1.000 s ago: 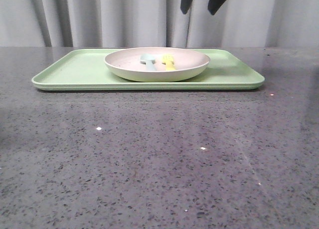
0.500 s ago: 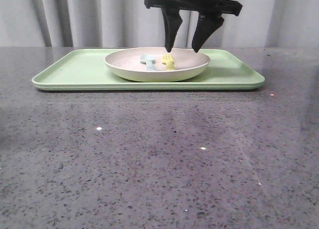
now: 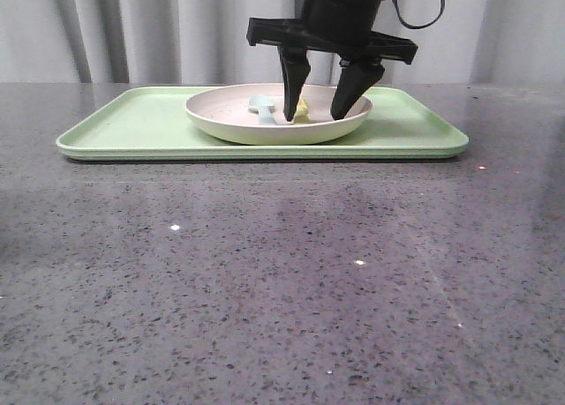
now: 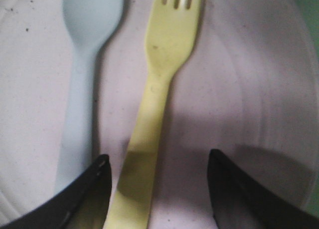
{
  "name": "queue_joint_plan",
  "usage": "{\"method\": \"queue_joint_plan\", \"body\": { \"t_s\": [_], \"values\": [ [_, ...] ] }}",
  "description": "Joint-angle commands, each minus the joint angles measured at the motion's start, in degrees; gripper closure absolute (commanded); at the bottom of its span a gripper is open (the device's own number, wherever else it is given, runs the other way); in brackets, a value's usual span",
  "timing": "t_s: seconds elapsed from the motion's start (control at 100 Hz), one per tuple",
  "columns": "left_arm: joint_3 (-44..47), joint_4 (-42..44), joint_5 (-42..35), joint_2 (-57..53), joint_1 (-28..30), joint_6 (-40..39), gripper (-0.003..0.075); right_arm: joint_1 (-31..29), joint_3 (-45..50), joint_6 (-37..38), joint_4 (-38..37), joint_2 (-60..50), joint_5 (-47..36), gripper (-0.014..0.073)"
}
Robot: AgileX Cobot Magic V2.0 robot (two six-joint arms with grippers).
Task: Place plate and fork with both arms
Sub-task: 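Lower the right gripper into the plate and grasp the yellow fork, then lift the yellow fork out of the plate with the right gripper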
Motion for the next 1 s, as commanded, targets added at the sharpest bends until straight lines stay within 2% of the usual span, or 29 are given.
{"method": "queue_joint_plan", "body": {
  "t_s": [0.0, 0.52, 0.62, 0.81, 0.99],
  "values": [
    [-1.58, 0.29, -3.15, -0.59, 0.11, -0.65, 0.0491, -0.07, -1.82, 0.25, 0.46, -3.46, -2.08, 0.0158],
    [-1.58, 0.29, -3.15, -0.59, 0.11, -0.65, 0.0491, -0.07, -1.82, 0.25, 0.52, -1.25, -1.02, 0.0165],
    [-1.58, 0.29, -3.15, -0.59, 0.11, -0.65, 0.0491, -0.07, -1.82, 0.25, 0.52, -1.25, -1.23, 0.0242],
    [-1.58, 0.29, -3.15, -0.59, 0.11, -0.65, 0.0491, -0.07, -1.82, 0.25, 0.52, -1.25, -1.37, 0.0475],
    [-1.58, 0.29, -3.15, -0.59, 0.11, -0.65, 0.0491, -0.07, -1.82, 0.37, 0.52, -1.25, -1.47, 0.0596]
  ]
}}
